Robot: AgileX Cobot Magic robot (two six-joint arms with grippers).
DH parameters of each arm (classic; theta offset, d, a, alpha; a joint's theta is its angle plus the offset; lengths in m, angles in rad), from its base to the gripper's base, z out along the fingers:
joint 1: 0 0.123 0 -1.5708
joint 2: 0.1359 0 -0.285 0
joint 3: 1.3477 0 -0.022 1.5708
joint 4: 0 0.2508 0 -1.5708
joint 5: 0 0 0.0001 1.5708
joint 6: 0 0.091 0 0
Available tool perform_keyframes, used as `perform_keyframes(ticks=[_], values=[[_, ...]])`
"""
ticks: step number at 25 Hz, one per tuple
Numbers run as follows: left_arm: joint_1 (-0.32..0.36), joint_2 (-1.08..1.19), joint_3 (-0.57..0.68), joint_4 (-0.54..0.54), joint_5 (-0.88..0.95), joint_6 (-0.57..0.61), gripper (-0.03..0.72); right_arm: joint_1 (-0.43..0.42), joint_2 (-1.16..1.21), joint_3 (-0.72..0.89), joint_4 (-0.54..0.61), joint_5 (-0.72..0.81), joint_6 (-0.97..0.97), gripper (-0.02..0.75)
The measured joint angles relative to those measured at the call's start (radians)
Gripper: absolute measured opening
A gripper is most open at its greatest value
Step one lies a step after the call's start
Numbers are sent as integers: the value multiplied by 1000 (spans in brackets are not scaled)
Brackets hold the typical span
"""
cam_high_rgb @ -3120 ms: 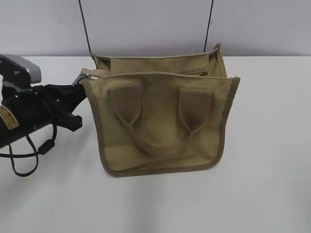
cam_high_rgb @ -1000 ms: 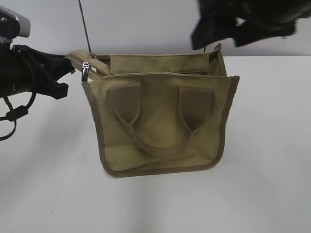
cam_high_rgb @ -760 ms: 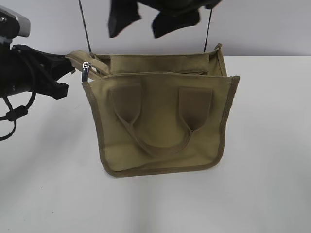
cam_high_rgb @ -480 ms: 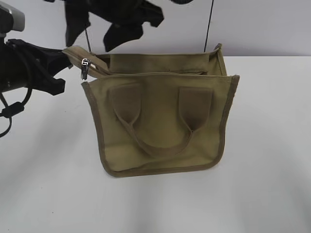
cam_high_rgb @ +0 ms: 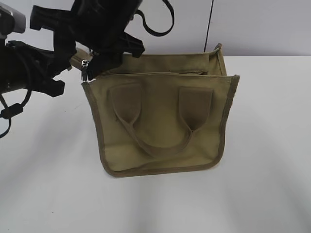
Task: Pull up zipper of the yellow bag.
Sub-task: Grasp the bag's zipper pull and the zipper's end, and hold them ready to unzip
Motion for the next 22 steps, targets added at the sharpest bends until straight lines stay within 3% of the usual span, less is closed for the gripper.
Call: perform_keyframes(ticks=[10, 22], values=[[0, 0, 0, 0, -9, -9, -4, -3, 58, -1, -20, -41, 114, 398], [0, 0, 0, 0, -12, -15, -4, -1, 70, -1, -132, -119, 305, 370]])
